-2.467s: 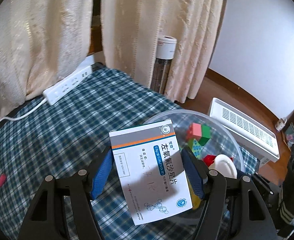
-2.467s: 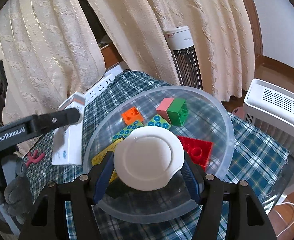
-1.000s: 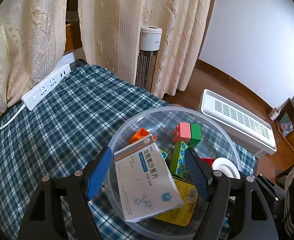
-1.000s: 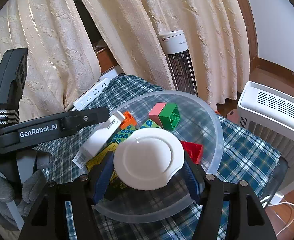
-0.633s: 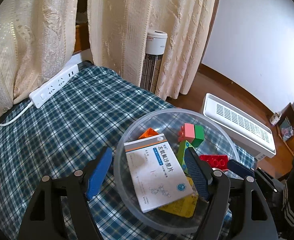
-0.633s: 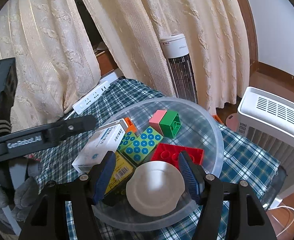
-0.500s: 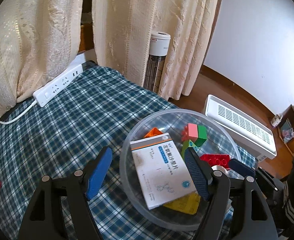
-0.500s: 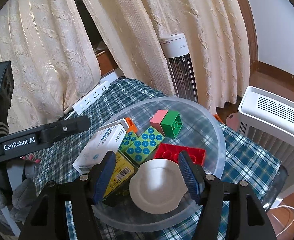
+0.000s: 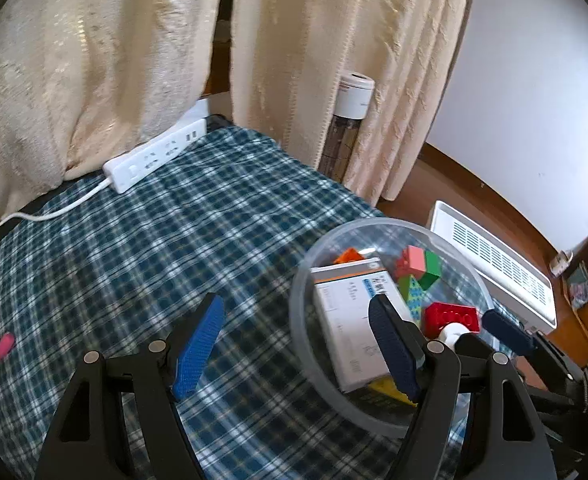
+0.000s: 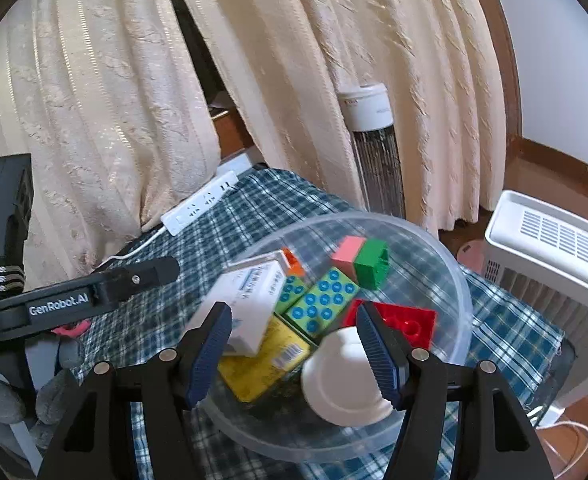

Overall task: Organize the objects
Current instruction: 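Move both open tools away from the bowl toward the pink foam rods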

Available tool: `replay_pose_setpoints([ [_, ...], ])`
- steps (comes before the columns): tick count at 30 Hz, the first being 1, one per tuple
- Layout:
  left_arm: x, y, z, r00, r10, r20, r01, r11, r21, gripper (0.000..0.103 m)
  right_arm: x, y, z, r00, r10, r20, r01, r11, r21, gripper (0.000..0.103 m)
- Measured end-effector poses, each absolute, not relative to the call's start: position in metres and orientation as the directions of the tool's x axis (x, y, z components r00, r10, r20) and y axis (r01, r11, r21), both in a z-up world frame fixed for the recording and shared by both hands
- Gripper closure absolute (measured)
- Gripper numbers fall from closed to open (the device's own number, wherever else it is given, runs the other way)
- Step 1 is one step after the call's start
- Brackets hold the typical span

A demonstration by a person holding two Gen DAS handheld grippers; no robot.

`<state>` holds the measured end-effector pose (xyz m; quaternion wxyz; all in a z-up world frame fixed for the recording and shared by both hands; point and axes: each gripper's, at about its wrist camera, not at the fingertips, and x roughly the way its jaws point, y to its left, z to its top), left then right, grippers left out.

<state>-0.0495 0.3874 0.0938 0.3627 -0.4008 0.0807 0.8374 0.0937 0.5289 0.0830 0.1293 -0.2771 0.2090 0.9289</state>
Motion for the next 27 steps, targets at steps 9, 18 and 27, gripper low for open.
replay_pose_setpoints([
  [9, -0.060, 0.347, 0.097, -0.465, 0.507, -0.726, -0.611, -0.777, -0.152, 0.027, 0.080, 0.496, 0.092, -0.827, 0.074, -0.558, -0.284, -0.910, 0.301, 0.035],
  [18, -0.063, 0.306, 0.099, -0.540, 0.450, -0.712, -0.544, -0.831, -0.112, 0.027, 0.065, 0.465, 0.094, -0.825, 0.018, -0.565, -0.218, -0.932, 0.289, 0.035],
  [27, -0.066, 0.264, 0.099, -0.588, 0.399, -0.704, -0.479, -0.873, -0.095, 0.027, 0.049, 0.427, 0.095, -0.814, -0.049, -0.579, -0.137, -0.953, 0.272, 0.035],
])
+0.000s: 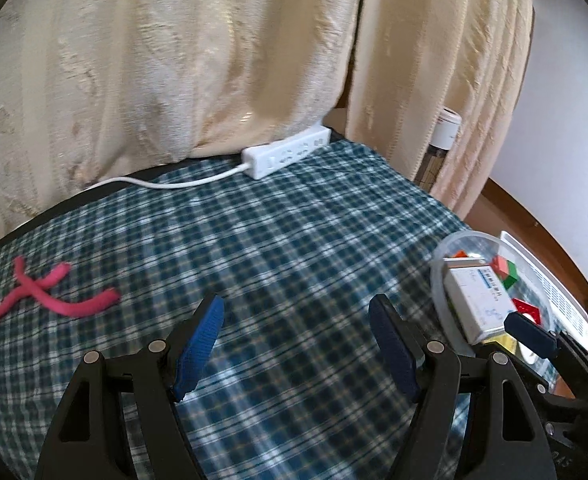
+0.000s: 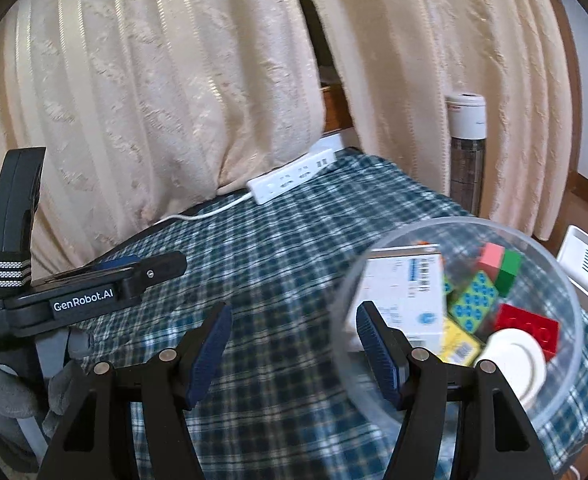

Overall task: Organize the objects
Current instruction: 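Move both open tools away from the bowl toward the pink foam rods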

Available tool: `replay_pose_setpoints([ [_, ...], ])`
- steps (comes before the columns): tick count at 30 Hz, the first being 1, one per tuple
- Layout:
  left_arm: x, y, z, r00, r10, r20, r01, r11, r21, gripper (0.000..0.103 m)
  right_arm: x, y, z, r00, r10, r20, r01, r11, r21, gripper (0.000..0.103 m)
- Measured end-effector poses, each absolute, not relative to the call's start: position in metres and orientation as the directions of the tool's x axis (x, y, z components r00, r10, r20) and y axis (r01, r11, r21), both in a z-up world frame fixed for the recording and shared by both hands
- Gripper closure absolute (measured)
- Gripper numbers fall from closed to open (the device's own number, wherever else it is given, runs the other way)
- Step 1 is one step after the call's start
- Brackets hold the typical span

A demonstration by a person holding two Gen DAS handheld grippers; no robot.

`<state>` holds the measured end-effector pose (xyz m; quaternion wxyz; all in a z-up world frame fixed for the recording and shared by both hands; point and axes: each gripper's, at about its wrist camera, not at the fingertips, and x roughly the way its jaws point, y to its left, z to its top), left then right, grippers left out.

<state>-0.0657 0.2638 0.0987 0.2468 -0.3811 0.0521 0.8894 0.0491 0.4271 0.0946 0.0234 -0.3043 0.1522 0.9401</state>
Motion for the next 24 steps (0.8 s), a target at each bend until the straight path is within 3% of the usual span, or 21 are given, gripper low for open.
replay_pose_setpoints([
  [24, -0.066, 0.135, 0.101, -0.701, 0.238, -0.672, -0.286, -0.957, -0.041, 0.027, -0.009, 0.322, 0.088, -0.755, -0.177, -0.632, 0.045, -0.975, 0.219, 0.035],
])
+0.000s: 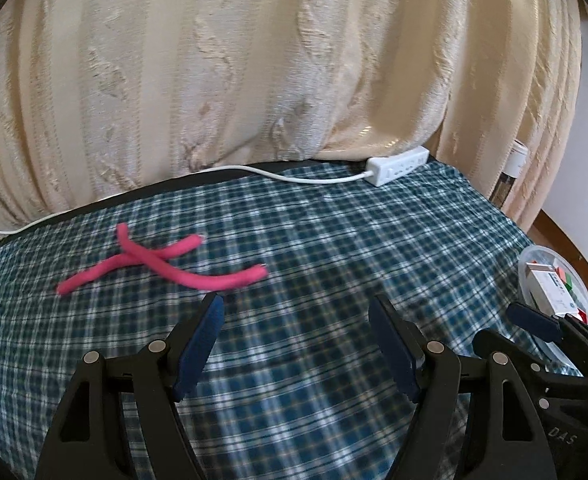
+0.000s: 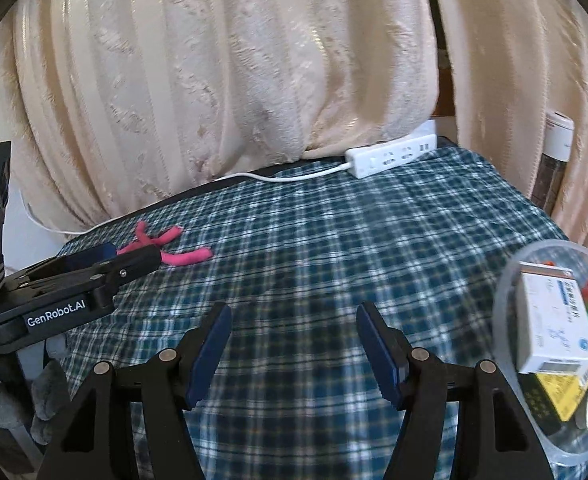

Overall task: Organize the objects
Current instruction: 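Move both open tools away from the bowl toward the pink foam rods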

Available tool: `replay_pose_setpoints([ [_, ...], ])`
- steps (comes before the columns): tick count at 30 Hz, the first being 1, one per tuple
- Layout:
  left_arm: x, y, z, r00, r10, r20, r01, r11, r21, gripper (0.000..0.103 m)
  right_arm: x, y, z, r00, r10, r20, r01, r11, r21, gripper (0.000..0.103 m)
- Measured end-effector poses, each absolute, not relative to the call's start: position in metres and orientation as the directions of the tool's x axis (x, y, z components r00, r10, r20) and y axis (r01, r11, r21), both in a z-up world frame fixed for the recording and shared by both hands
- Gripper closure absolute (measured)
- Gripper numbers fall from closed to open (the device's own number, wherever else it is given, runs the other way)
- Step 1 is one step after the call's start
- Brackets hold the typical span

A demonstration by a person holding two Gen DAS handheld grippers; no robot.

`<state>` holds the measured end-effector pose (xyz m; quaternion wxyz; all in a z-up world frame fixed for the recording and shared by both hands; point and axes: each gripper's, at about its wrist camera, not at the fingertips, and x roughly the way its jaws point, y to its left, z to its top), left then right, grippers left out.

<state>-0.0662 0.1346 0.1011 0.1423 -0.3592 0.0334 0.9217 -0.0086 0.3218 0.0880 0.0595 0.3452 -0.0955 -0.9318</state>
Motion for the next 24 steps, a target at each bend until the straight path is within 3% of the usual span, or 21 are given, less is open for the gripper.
replay_pose_setpoints([
  [24, -0.077, 0.072, 0.088, -0.716, 0.166, -0.678, -0.174, -0.983, -0.058, 0.027, -0.060, 0.242, 0.083, -0.708, -0.275, -0.651, 0.206, -0.961, 0.182, 0.035],
])
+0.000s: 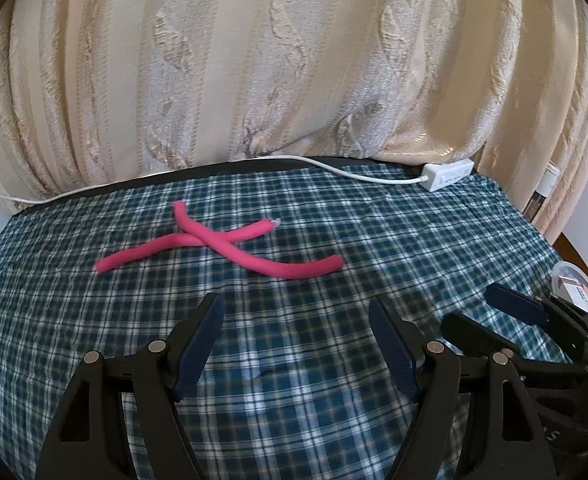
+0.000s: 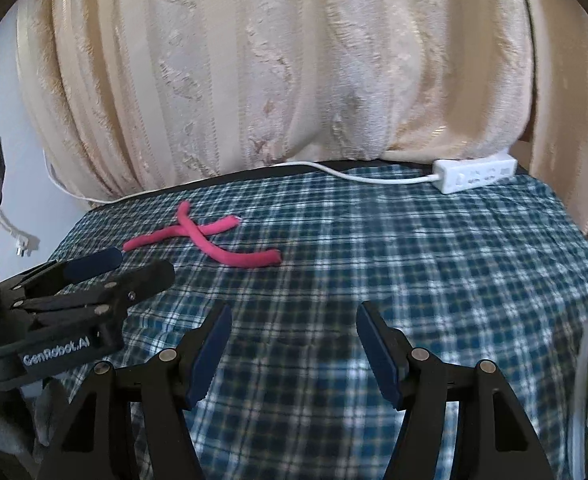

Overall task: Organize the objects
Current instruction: 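Move both open tools away from the bowl toward the pink foam rods, then close the right tool on one pink foam rod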

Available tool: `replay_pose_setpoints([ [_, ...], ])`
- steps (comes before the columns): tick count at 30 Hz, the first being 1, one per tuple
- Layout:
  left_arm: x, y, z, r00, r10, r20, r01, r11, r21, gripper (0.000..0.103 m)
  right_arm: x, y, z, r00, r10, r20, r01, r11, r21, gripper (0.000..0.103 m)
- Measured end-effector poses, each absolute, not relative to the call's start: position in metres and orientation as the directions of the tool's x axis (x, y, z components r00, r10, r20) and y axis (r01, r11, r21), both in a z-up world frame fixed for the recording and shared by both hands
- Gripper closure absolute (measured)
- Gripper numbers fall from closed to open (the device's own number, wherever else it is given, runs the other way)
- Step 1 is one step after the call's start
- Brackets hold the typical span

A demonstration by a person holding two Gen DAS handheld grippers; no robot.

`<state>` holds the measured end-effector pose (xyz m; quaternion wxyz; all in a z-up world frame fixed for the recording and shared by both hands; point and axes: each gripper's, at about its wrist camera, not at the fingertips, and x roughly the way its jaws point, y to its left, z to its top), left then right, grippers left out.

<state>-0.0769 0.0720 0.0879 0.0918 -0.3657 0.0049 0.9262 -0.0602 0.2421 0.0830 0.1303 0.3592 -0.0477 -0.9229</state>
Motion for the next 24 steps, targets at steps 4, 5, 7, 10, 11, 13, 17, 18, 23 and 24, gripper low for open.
replay_pose_setpoints([
  [4, -0.080, 0.060, 0.085, -0.718, 0.144, -0.681, -0.143, -0.988, -0.058, 0.027, -0.075, 0.232, 0.075, -0.693, -0.283, -0.664, 0.216, -0.959, 0.183, 0.035],
  [5, -0.080, 0.057, 0.084, -0.717, 0.141, -0.683, -0.136, -0.989, -0.061, 0.027, -0.079, 0.230, 0.073, -0.688, -0.283, -0.668, 0.217, -0.959, 0.182, 0.035],
  [7, -0.084, 0.050, 0.080, -0.710, 0.127, -0.692, -0.116, -0.991, -0.063, 0.027, -0.087, 0.223, 0.069, -0.678, -0.285, -0.677, 0.223, -0.958, 0.180, 0.035],
  [10, -0.089, 0.042, 0.075, -0.700, 0.110, -0.706, -0.096, -0.994, -0.060, 0.027, -0.096, 0.213, 0.064, -0.667, -0.289, -0.687, 0.240, -0.956, 0.169, 0.035],
  [11, -0.091, 0.040, 0.073, -0.697, 0.107, -0.709, -0.092, -0.994, -0.060, 0.027, -0.099, 0.209, 0.063, -0.663, -0.291, -0.690, 0.246, -0.955, 0.166, 0.035],
  [13, -0.093, 0.035, 0.071, -0.695, 0.100, -0.712, -0.080, -0.995, -0.061, 0.027, -0.106, 0.201, 0.060, -0.656, -0.292, -0.696, 0.256, -0.953, 0.159, 0.035],
  [17, -0.096, 0.025, 0.068, -0.691, 0.089, -0.718, -0.059, -0.996, -0.066, 0.027, -0.119, 0.188, 0.055, -0.642, -0.304, -0.704, 0.281, -0.947, 0.154, 0.035],
  [18, -0.097, 0.023, 0.067, -0.690, 0.086, -0.719, -0.055, -0.996, -0.066, 0.027, -0.122, 0.185, 0.054, -0.640, -0.308, -0.704, 0.288, -0.946, 0.151, 0.035],
  [23, -0.102, 0.009, 0.064, -0.683, 0.063, -0.727, -0.022, -0.998, -0.065, 0.027, -0.139, 0.172, 0.048, -0.626, -0.315, -0.714, 0.310, -0.940, 0.142, 0.035],
  [24, -0.103, 0.005, 0.063, -0.682, 0.056, -0.729, -0.012, -0.998, -0.066, 0.027, -0.142, 0.171, 0.047, -0.624, -0.316, -0.715, 0.311, -0.939, 0.143, 0.035],
])
